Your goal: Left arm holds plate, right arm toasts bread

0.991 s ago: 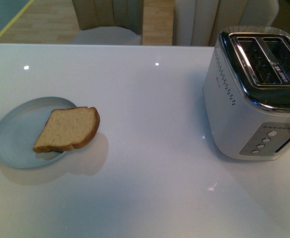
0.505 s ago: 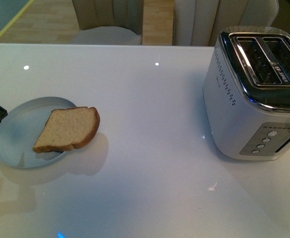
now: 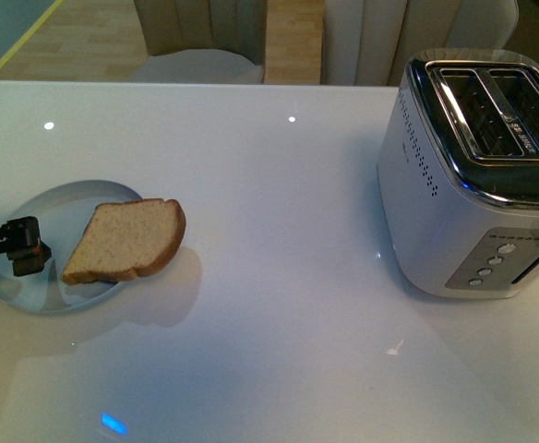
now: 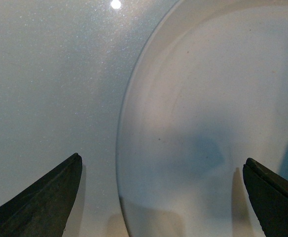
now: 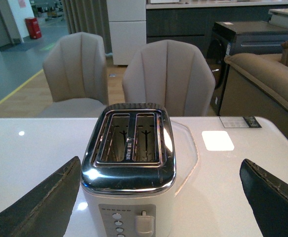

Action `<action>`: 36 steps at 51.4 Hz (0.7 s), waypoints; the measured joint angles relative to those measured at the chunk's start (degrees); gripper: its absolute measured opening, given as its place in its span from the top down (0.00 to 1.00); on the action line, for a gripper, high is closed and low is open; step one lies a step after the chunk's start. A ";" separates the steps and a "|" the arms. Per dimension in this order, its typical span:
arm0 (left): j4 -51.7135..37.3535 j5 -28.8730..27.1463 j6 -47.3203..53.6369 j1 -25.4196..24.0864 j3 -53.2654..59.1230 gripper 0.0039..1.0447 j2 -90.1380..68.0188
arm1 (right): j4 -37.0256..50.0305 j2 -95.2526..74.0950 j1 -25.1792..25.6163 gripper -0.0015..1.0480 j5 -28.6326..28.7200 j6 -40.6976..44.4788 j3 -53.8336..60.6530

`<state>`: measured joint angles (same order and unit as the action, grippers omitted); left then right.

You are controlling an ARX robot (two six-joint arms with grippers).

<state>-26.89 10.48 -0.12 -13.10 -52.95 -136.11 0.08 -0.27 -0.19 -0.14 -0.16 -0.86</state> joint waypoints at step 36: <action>3.61 2.75 -14.93 0.61 -1.25 0.97 -0.35 | 0.00 0.00 0.00 0.08 0.00 0.00 0.00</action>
<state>-23.29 13.23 -15.05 -12.49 -54.19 -136.46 0.08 -0.27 -0.19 -0.14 -0.16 -0.86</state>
